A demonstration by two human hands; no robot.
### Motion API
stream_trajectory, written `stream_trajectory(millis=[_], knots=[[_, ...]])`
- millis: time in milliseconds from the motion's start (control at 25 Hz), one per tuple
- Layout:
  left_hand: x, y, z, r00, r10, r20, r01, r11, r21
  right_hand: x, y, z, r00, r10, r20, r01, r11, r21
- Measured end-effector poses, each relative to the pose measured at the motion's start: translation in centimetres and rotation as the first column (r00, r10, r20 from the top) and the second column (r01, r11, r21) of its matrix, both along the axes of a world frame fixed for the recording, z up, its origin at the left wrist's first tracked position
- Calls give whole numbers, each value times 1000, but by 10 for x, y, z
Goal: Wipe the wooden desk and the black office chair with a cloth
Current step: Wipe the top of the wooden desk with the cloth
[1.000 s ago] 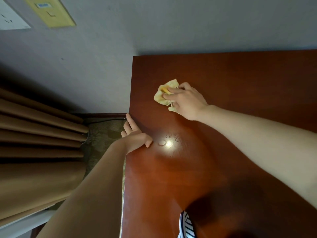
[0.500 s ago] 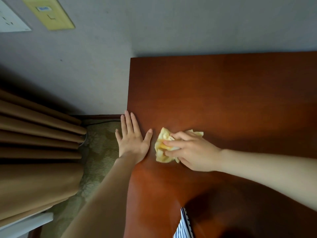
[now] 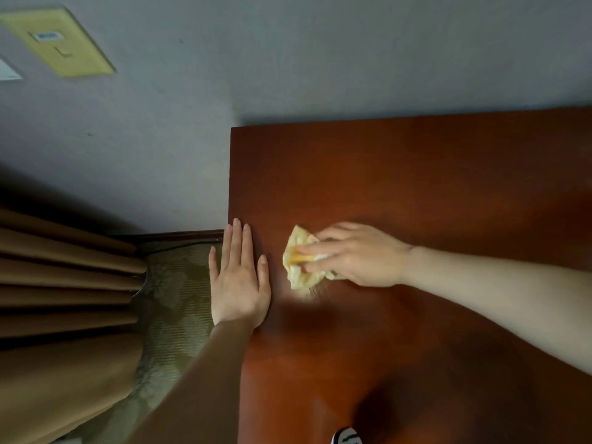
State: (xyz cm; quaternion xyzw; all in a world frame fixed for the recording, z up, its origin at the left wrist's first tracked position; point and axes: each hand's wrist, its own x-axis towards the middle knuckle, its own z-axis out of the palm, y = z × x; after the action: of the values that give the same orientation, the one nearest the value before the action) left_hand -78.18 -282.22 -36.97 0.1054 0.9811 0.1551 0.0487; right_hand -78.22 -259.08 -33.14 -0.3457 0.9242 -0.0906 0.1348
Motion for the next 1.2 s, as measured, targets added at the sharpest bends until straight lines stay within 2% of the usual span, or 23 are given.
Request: stream_trajectory(millis=[40, 120, 240, 440, 520, 600, 800, 1000, 1080, 1200], knots=[[0, 0, 0, 1000, 4, -6, -4, 1000, 7, -11, -1, -3, 999, -41, -12, 40, 998, -48], [0, 0, 0, 1000, 5, -12, -5, 1000, 13, -36, -6, -6, 993, -80, -86, 76, 996, -42], [-2, 0, -2, 1000, 8, -8, -7, 1000, 26, -79, -22, -5, 971, -230, -65, 229, 973, -25], [0, 2, 0, 1000, 8, -12, -8, 999, 45, -127, -46, -8, 849, -526, -58, 521, 850, -80], [0, 1, 0, 1000, 11, -15, -10, 999, 53, -131, -58, -11, 805, -590, -68, 582, 806, -109], [-1, 0, -1, 1000, 9, -13, -9, 998, 59, -127, -61, -16, 811, -577, -101, 562, 815, -144], [0, 0, -4, 1000, 9, -15, -9, 999, 39, -95, -36, -14, 944, -320, -78, 303, 937, -176], [-2, -2, -6, 1000, 10, -19, -10, 1000, 19, -29, -23, -1, 985, -175, -10, 168, 960, -224], [-2, -2, -6, 1000, 12, -22, -12, 1000, 16, -14, -15, 6, 981, -158, 114, 180, 960, -213], [-1, -2, -4, 1000, 12, -28, -12, 1000, 15, -10, 1, 21, 903, -160, 399, 231, 963, -136]])
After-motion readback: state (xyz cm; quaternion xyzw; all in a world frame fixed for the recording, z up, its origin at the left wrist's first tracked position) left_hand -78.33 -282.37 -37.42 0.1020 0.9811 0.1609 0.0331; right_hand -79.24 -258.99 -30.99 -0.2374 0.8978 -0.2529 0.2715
